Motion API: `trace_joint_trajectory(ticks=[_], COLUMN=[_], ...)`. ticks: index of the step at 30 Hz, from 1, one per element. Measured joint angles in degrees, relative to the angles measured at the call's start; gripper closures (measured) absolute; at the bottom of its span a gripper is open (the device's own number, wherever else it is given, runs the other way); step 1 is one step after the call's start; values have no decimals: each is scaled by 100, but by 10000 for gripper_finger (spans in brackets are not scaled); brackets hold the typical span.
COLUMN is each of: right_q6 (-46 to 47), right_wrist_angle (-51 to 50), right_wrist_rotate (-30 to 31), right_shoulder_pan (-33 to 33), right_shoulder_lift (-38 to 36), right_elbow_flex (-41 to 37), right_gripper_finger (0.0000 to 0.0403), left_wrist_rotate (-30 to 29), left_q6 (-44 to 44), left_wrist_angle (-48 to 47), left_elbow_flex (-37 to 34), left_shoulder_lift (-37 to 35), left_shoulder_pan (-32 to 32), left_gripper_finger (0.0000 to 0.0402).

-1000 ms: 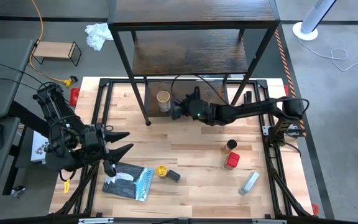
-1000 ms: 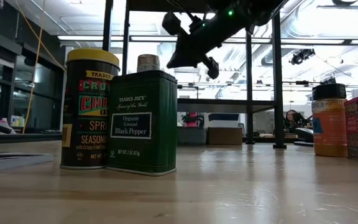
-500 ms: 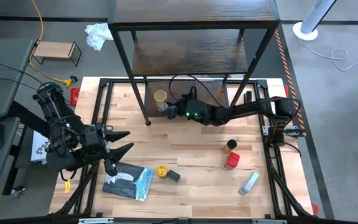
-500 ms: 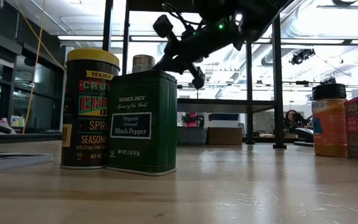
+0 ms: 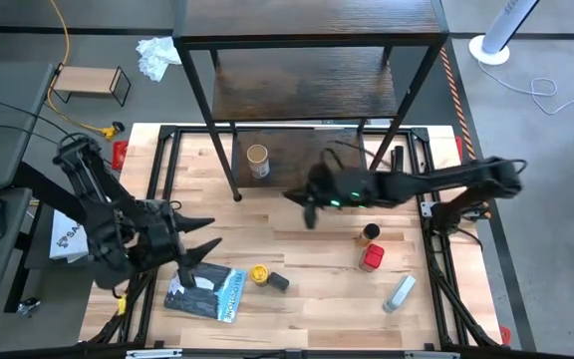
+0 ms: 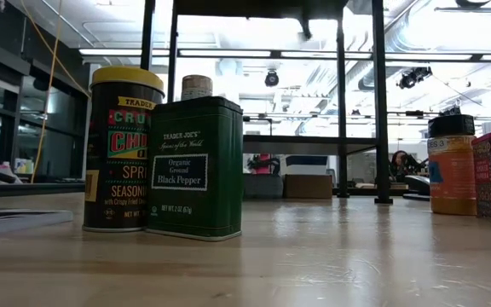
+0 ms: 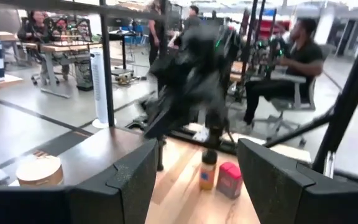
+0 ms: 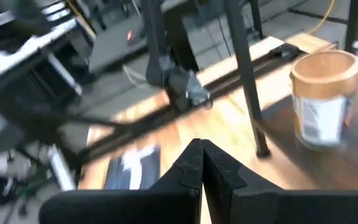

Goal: Shelf spices
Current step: Put the yellow seasoning bottle on the shelf

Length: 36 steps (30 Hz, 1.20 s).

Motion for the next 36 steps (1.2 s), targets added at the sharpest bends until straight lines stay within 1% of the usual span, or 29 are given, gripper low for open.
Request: trace_joint_trajectory(ticks=[2,3,7,9,11,14,16,18,20,23,27,29,32,36], right_q6=[50,153,1003,1448,1811,2015,1989,1968,1962,1854,1672,1670,1568,1257], right_wrist_angle=[-839,-1282,-2637,-3013,-3291,-3471,-3530,-3570,-3576,-3612,-3579,-3579,-3577,-3579], right_wrist_rotate=[296,435,910,1187,1373,1456,1454,1382,1295,1272,1277,1239,1142,1097], right_shoulder_pan=[409,641,1597,2039,2396,2771,2954,3041,3078,3131,3143,3143,3143,3143], right_shoulder_lift=[-455,-651,-1190,-1296,-1290,-1223,-1124,-1008,-913,-741,-547,-453,-417,-417], right_elbow_flex=[8,8,5,5,1,-1,-1,-1,-1,-1,-1,-1,-1,-1], right_gripper_finger=[403,403,403,403,403,399,385,361,328,269,189,155,118,95], left_wrist_rotate=[247,488,1924,2541,3024,3505,3704,3768,3816,3966,4013,4127,4700,5530], left_q6=[-336,-581,-1707,-1950,-1997,-2016,-2040,-2148,-2251,-2396,-2583,-2658,-2776,-3202], left_wrist_angle=[-312,-501,-1194,-1417,-1418,-1240,-1155,-1125,-1110,-1115,-1115,-1098,-1114,-1108], left_elbow_flex=[1,0,0,-2,-7,-7,-7,-7,-4,-7,-5,0,4,4], left_shoulder_lift=[81,116,253,361,428,438,440,440,440,440,440,491,656,1135], left_shoulder_pan=[144,251,840,1089,1280,1471,1518,1512,1479,1456,1436,1423,1386,1259], left_gripper_finger=[183,183,183,183,183,183,183,183,183,183,183,183,183,183])
